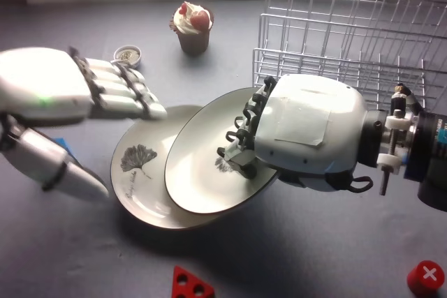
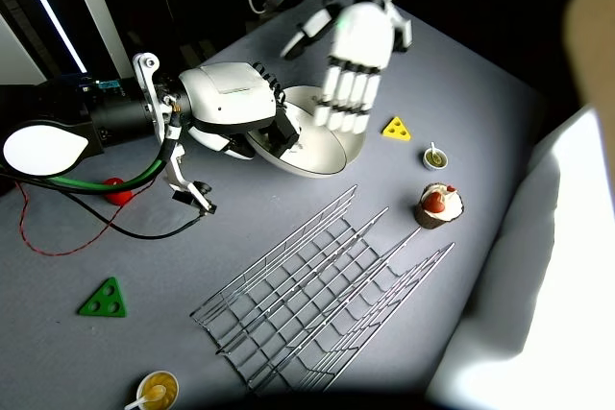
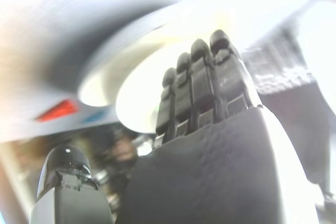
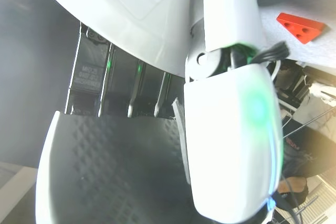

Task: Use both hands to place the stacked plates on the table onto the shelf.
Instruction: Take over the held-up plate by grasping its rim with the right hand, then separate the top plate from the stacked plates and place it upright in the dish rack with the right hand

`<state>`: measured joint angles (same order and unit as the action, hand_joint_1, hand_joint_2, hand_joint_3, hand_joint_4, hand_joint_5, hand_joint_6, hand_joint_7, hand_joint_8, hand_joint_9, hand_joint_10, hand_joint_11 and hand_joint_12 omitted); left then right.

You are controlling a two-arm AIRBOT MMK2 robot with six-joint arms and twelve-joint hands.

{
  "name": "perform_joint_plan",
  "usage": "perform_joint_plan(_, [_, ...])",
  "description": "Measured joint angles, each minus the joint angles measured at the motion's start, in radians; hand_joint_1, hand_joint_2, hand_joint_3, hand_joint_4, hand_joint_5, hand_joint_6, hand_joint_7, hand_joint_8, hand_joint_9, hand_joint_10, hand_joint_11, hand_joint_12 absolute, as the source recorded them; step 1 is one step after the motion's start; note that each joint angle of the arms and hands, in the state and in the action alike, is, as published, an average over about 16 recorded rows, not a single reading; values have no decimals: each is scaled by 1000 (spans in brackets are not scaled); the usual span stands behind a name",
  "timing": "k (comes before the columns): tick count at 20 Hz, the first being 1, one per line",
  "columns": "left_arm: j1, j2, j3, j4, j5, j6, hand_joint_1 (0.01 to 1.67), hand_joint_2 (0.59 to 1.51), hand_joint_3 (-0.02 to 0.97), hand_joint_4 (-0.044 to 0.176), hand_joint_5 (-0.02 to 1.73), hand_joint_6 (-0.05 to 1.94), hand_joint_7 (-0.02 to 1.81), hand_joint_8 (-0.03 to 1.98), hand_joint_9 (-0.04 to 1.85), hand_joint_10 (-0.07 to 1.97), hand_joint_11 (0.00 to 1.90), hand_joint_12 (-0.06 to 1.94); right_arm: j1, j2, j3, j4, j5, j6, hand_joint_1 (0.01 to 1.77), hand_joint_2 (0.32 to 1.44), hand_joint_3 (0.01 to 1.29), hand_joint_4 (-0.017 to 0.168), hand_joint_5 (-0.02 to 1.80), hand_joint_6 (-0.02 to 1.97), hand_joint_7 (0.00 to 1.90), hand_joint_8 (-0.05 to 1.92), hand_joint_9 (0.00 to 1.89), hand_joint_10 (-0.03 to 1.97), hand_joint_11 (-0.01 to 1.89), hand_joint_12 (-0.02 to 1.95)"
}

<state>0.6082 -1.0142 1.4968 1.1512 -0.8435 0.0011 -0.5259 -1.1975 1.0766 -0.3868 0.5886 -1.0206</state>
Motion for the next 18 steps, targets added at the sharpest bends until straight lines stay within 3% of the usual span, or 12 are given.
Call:
perform_joint_plan(10, [-26,155,-13,-93,10,1,81,969,-7,1,133,5,160,8,161,10,138,23,47,29,-59,64,-34,2,1461,912,14,-2,983,876,1192,250,1133,580,1007,1260])
perform_joint_plan(18, [-21,211,-18,-108,6,0,55,973,-6,1,128,5,154,8,151,10,131,16,156,89,-133,155,-88,27,1462,914,14,-3,1003,897,1220,281,1173,593,998,1253])
